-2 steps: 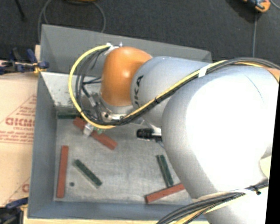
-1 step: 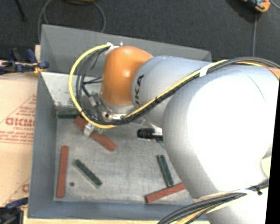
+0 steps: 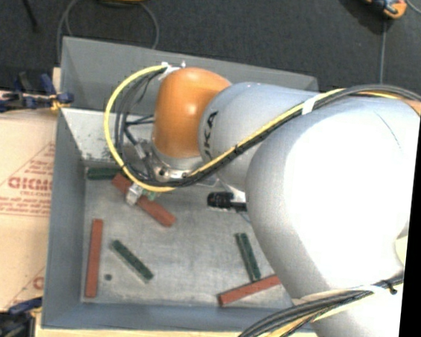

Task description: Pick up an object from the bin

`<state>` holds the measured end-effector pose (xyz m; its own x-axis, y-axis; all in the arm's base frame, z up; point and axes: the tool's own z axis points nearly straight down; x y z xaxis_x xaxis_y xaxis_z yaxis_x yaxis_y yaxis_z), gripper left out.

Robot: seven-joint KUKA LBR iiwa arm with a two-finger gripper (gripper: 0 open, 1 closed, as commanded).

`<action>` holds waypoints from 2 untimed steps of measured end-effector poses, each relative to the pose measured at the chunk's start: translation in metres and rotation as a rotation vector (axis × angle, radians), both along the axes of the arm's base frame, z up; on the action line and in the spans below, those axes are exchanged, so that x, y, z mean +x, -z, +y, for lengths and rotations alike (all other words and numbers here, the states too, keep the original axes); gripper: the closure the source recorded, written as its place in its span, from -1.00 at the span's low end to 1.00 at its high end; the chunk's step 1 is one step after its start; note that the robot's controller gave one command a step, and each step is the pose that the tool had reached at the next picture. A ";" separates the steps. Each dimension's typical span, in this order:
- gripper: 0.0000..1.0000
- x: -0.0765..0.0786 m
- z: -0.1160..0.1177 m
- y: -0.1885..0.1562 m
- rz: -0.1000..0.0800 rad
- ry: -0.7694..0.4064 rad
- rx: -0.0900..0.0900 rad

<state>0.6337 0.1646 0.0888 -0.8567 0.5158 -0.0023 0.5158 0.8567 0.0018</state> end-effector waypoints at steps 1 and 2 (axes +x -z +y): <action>1.00 -0.002 -0.001 -0.009 0.006 0.000 -0.001; 1.00 -0.002 -0.001 -0.030 0.008 0.001 -0.001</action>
Offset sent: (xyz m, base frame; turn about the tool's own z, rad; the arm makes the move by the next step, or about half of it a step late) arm -0.0001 -0.0002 0.0379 0.0000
